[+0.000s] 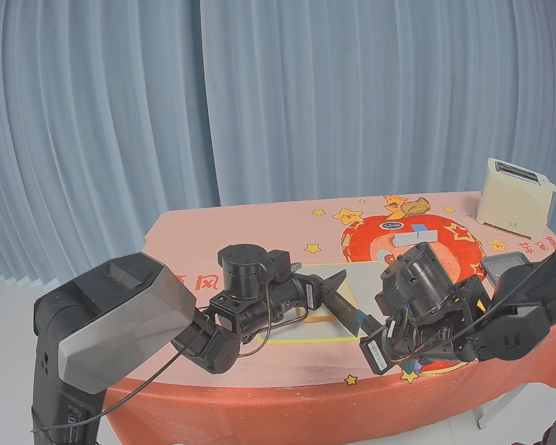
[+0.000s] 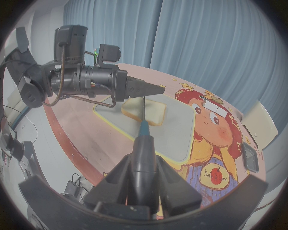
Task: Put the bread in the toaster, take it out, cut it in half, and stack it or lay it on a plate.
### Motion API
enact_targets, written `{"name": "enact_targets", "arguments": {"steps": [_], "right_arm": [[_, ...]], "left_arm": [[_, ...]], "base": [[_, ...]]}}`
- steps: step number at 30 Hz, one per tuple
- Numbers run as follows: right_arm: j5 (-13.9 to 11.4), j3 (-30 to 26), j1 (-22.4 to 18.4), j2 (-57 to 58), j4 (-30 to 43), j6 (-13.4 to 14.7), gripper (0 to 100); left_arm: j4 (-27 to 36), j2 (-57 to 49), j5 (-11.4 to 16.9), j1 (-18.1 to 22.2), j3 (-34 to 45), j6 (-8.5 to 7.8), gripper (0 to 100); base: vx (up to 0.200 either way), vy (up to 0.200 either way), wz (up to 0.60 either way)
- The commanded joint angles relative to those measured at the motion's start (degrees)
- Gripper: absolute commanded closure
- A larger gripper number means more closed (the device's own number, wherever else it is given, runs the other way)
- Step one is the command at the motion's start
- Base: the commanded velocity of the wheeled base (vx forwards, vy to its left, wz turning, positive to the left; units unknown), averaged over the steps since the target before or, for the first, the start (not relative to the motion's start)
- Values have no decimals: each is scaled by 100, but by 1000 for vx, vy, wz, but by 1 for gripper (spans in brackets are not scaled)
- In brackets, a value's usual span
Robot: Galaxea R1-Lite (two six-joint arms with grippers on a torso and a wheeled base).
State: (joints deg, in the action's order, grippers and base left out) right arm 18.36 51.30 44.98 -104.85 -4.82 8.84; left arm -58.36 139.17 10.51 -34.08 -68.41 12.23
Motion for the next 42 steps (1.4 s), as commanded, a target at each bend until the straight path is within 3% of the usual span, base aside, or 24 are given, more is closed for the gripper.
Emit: {"name": "enact_targets", "arguments": {"steps": [1, 10, 23, 29, 35, 42], "right_arm": [[19, 21, 10, 158, -107, 30, 100], [1, -419, -7, -273, -125, 74, 100], [19, 152, -7, 307, -81, -5, 100], [10, -384, 2, -35, -125, 57, 100], [54, -366, 10, -220, -125, 65, 100], [71, -269, 2, -176, -125, 57, 100]], "left_arm": [[0, 75, 4, 7, -23, -1, 0], [-27, 31, 4, -2, 12, 8, 0], [-27, 23, 4, -10, 30, 8, 0], [-27, 23, 4, -10, 30, 8, 0], [-44, 14, -5, -19, 39, -1, 0], [-607, -478, -31, -10, 162, 8, 0]], "base": [[0, 0, 0], [0, 0, 0], [0, 0, 0], [0, 0, 0], [0, 0, 0], [0, 0, 0]]}}
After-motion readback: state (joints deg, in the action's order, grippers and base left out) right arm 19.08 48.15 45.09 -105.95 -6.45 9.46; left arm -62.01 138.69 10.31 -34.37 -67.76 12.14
